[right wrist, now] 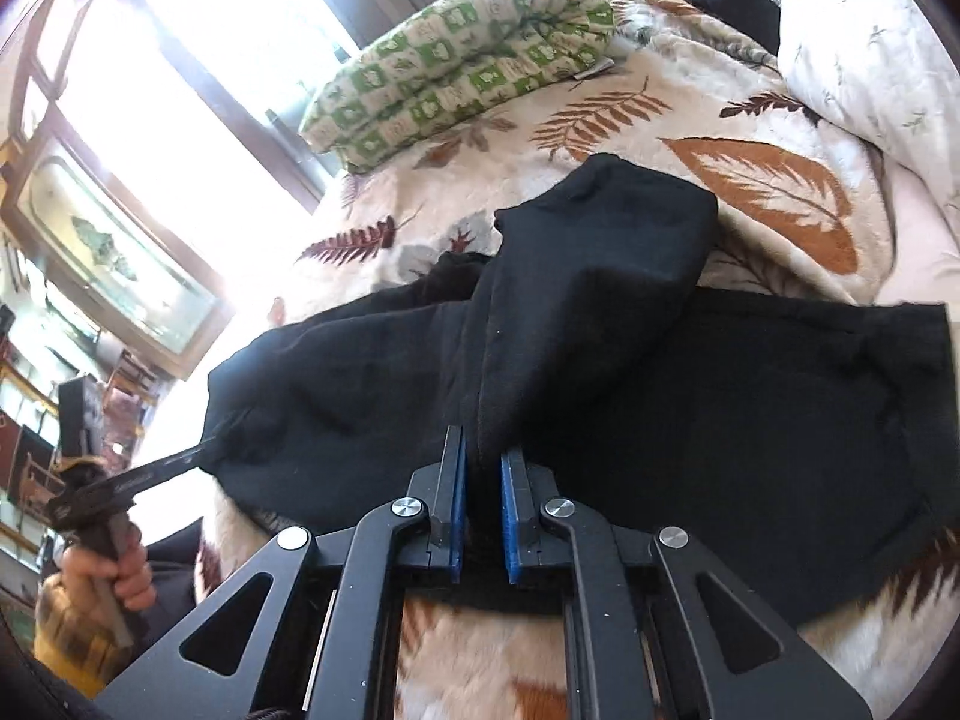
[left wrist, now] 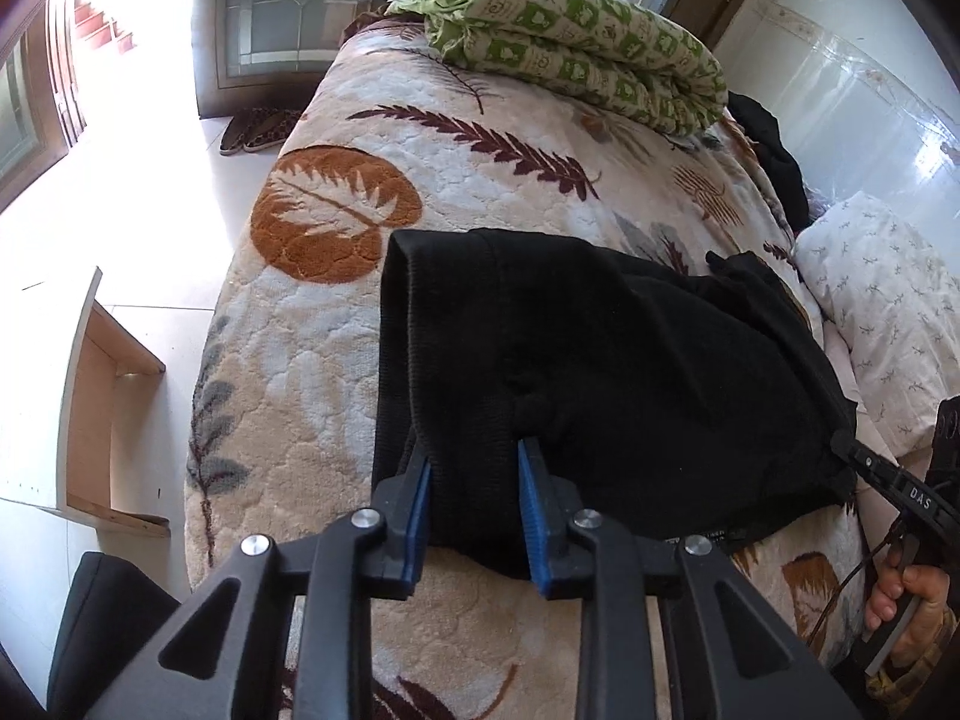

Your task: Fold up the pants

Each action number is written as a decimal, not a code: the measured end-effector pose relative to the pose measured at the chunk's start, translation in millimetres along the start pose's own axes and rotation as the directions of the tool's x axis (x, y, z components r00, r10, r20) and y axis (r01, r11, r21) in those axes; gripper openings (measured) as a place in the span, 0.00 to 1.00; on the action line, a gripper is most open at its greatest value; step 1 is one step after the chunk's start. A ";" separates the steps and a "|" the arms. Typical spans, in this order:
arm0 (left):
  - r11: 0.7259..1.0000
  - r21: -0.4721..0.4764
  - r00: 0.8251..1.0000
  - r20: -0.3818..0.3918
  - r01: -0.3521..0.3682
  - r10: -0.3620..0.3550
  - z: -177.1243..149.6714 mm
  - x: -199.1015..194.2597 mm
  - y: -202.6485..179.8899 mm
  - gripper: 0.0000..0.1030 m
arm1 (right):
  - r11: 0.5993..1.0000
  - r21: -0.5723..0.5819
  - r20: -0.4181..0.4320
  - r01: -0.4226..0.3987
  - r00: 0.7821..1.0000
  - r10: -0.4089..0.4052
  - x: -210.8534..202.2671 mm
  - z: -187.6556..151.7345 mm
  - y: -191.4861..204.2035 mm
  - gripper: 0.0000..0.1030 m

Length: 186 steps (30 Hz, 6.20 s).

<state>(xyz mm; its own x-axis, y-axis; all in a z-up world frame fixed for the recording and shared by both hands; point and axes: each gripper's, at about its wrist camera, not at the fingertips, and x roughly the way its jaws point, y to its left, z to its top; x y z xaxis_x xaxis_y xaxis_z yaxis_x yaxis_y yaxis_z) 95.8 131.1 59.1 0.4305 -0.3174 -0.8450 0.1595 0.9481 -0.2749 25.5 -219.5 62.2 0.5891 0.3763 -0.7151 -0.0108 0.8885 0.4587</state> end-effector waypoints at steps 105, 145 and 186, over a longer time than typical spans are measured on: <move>0.976 0.068 0.965 -0.180 0.207 -0.192 67.6 139.0 -236.0 0.54 | 0.988 0.077 -0.101 0.136 0.987 -0.129 20.7 137.9 -105.2 0.48; 0.946 0.212 0.959 -0.196 0.244 -0.204 43.0 123.1 -220.0 0.47 | 0.801 -0.473 -0.161 0.367 0.858 -0.488 11.2 3.9 -63.9 0.19; 0.961 0.254 0.978 -0.199 0.109 -0.058 93.7 155.8 -218.4 0.20 | 0.951 -0.060 -0.250 0.303 0.918 -0.308 -15.1 55.9 -138.7 0.23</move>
<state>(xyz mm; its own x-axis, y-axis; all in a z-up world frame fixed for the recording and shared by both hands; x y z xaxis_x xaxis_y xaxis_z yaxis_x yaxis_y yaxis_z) 211.2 -126.9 30.5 0.2354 -0.3623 -0.9018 0.4260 0.8725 -0.2394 63.3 -363.1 38.9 0.3422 0.1375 -0.9295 0.1200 0.9747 0.1883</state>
